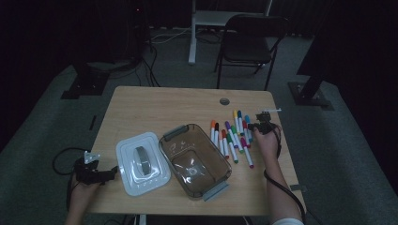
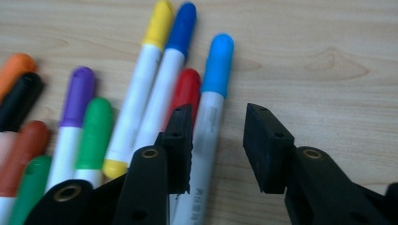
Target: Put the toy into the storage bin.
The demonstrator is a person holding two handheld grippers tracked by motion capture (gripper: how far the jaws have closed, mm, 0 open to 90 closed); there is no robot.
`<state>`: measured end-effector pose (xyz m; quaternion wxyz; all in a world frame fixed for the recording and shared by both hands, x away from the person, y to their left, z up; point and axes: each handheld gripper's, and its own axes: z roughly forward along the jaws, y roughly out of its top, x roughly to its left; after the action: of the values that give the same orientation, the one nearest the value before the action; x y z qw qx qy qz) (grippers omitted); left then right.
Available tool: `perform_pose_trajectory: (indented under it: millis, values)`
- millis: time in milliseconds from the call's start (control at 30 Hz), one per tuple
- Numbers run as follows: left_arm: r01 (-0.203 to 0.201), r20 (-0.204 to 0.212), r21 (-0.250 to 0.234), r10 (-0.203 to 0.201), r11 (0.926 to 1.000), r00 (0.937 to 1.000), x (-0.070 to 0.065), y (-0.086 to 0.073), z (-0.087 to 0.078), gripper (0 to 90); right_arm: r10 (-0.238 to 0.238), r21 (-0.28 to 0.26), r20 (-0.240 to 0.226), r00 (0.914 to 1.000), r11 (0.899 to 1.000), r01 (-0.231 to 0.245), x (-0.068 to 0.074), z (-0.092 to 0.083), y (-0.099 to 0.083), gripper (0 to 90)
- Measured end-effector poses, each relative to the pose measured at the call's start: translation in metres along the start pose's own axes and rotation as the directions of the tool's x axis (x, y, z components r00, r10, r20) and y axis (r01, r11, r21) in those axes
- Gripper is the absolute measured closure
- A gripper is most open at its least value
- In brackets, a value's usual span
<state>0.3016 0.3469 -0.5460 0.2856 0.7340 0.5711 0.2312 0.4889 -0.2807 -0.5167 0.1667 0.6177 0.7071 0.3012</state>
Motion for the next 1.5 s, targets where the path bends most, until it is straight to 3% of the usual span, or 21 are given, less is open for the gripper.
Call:
perform_pose_trajectory:
  millis: [233,333,467,500,767,800,967,1033,1067,1167,1200,1233,1267,1500]
  values:
    - [0.000,0.000,0.000,0.000,1.0000,1.0000,0.000,0.000,0.000,0.5,-0.010,0.030,0.019,0.9998,1.000,0.009,-0.005,0.006,0.000,64.2]
    - [0.000,0.000,0.000,0.000,1.0000,1.0000,0.000,0.000,0.000,0.5,-0.033,0.060,0.062,0.9976,0.998,0.029,-0.009,0.009,-0.001,68.7]
    - [0.000,0.000,0.000,0.000,1.0000,1.0000,0.000,0.000,0.000,0.5,-0.041,0.049,0.080,0.9959,0.998,0.037,-0.010,0.009,-0.003,72.2]
    - [0.000,0.000,0.000,0.000,1.0000,1.0000,0.000,0.000,0.000,0.5,-0.064,0.042,0.103,0.9926,0.997,0.059,-0.010,0.009,-0.005,74.9]
    - [0.004,-0.003,0.001,-0.004,1.0000,1.0000,-0.001,0.000,0.000,0.5,-0.056,0.078,0.125,0.9906,0.996,0.047,-0.012,0.006,-0.003,76.7]
    - [0.004,-0.004,0.001,-0.004,1.0000,1.0000,-0.001,0.000,0.000,0.5,-0.018,0.055,0.097,0.9951,0.998,0.013,-0.014,0.000,-0.005,76.8]
    - [0.004,-0.003,0.001,-0.004,1.0000,1.0000,-0.001,0.000,0.000,0.5,0.029,0.010,0.028,0.9992,1.000,-0.030,-0.011,-0.022,-0.005,76.7]
    - [0.004,-0.003,0.001,-0.004,1.0000,1.0000,-0.001,0.000,0.000,0.5,0.031,0.003,0.023,0.9992,1.000,-0.031,-0.009,-0.028,-0.005,76.8]
    - [0.004,-0.003,0.001,-0.004,1.0000,1.0000,-0.001,0.000,0.000,0.5,0.045,-0.008,0.005,0.9990,0.999,-0.045,-0.004,-0.039,-0.005,76.7]
    - [0.004,-0.003,0.001,-0.004,1.0000,1.0000,-0.001,0.000,0.000,0.5,0.031,-0.019,0.008,0.9995,0.999,-0.031,0.002,-0.051,-0.005,76.7]
    - [0.004,-0.003,0.001,-0.004,1.0000,1.0000,-0.001,0.000,0.000,0.5,0.024,-0.033,-0.021,0.9995,0.999,-0.025,0.009,-0.064,-0.004,76.7]
    - [0.004,-0.003,0.001,-0.004,1.0000,1.0000,-0.001,0.000,0.000,0.5,0.024,-0.033,-0.021,0.9995,0.999,-0.025,0.009,-0.064,-0.004,76.7]
    - [0.004,-0.004,0.001,-0.004,1.0000,1.0000,-0.001,0.000,0.000,0.5,0.008,-0.058,-0.040,0.9992,0.998,-0.010,0.019,-0.078,-0.004,76.8]
    - [0.004,-0.003,0.001,-0.004,1.0000,1.0000,-0.001,0.000,0.000,0.5,-0.057,-0.124,-0.136,0.9890,0.991,0.040,0.052,-0.117,-0.003,76.8]
